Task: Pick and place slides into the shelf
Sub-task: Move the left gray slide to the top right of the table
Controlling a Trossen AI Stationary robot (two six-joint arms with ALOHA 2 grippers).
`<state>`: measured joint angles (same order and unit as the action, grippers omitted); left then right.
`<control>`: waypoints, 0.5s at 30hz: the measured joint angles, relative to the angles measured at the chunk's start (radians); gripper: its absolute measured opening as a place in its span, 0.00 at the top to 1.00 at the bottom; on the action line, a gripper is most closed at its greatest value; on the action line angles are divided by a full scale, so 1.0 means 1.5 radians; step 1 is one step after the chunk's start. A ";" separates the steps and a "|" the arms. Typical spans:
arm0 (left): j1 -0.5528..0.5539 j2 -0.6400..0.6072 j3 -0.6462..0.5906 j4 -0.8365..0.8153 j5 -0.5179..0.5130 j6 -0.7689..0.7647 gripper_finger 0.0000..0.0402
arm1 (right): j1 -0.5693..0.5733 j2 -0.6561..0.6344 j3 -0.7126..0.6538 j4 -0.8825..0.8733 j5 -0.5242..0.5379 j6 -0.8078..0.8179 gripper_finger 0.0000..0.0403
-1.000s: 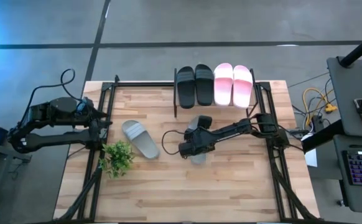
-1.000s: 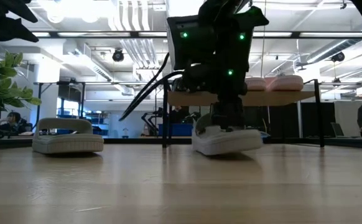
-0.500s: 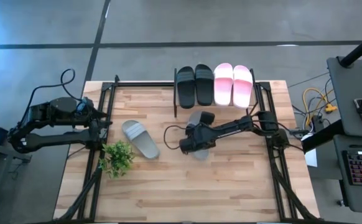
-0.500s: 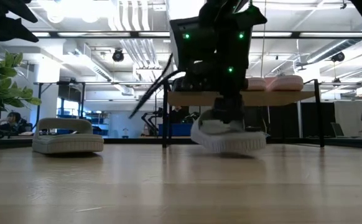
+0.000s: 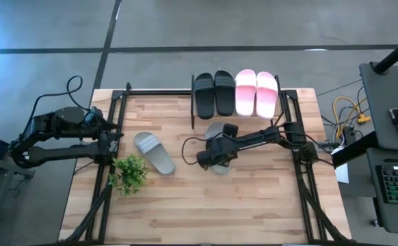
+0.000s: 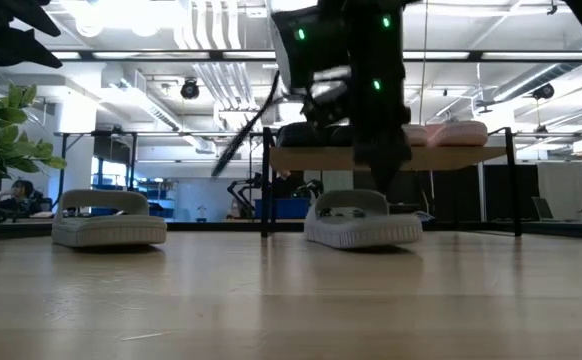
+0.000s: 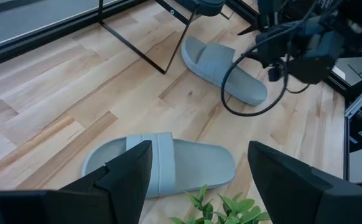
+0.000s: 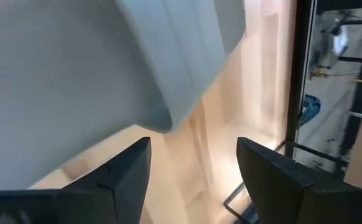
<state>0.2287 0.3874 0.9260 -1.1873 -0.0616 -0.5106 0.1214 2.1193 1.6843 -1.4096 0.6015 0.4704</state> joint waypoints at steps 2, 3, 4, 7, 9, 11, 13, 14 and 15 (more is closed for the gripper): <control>0.000 0.000 0.000 0.000 0.000 0.000 0.38 | 0.006 0.000 0.031 -0.005 -0.013 -0.001 0.43; 0.000 0.000 0.000 0.000 0.000 -0.001 0.38 | 0.011 -0.001 0.051 0.001 -0.020 -0.009 0.43; 0.000 0.000 0.000 0.000 0.000 -0.001 0.38 | 0.016 -0.001 0.073 0.018 -0.027 -0.021 0.43; 0.000 0.000 0.000 0.000 0.000 -0.001 0.38 | 0.033 -0.001 0.127 0.138 -0.083 -0.131 0.44; 0.000 0.000 0.000 0.000 0.000 -0.001 0.38 | 0.043 -0.002 0.153 0.261 -0.129 -0.239 0.45; 0.000 0.000 0.000 0.000 0.000 -0.001 0.38 | 0.045 0.004 0.169 0.384 -0.148 -0.351 0.45; 0.000 0.000 0.000 0.000 0.000 -0.001 0.38 | 0.040 0.017 0.187 0.481 -0.157 -0.440 0.45; 0.000 0.000 0.000 -0.001 0.000 -0.001 0.38 | 0.034 0.027 0.200 0.513 -0.160 -0.467 0.46; 0.000 0.000 0.000 -0.004 0.000 -0.001 0.38 | 0.027 0.037 0.211 0.534 -0.160 -0.479 0.46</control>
<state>0.2287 0.3874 0.9260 -1.1938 -0.0614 -0.5117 0.1619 2.1753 2.0011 -0.6083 0.3611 -0.2488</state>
